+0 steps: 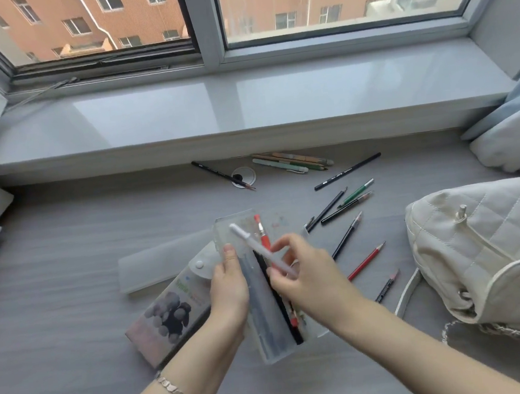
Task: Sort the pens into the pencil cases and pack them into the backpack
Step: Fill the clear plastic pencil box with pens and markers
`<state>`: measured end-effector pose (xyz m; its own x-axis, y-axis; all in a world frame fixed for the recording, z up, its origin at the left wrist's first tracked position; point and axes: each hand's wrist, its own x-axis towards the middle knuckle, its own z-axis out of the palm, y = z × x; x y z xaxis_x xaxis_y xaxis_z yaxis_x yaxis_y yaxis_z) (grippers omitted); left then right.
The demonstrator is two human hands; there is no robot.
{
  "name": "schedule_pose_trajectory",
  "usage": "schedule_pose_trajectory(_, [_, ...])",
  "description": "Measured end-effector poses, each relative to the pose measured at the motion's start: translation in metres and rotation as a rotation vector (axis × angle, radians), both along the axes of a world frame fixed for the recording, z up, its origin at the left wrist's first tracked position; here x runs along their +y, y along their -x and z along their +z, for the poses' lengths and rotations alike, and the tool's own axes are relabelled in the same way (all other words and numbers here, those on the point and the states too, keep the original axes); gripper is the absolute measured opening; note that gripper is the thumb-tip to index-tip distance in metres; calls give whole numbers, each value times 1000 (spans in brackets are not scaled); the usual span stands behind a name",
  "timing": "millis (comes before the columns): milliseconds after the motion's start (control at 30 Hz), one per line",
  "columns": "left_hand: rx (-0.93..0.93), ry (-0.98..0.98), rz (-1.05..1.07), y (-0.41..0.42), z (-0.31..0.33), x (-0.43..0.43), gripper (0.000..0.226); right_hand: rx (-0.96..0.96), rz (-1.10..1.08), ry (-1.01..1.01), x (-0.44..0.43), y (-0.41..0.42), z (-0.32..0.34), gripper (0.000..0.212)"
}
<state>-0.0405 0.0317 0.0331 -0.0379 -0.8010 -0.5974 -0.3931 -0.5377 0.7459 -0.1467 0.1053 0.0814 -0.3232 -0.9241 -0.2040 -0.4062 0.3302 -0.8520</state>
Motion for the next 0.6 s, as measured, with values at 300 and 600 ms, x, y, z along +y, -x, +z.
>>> schedule_pose_trajectory(300, [103,-47,57,8,11,0,66,127,-96,44,3,-3,-1,14])
schedule_pose_trajectory(600, [70,-5,-61,15,18,5,56,72,-28,-52,-19,-2,-5,14])
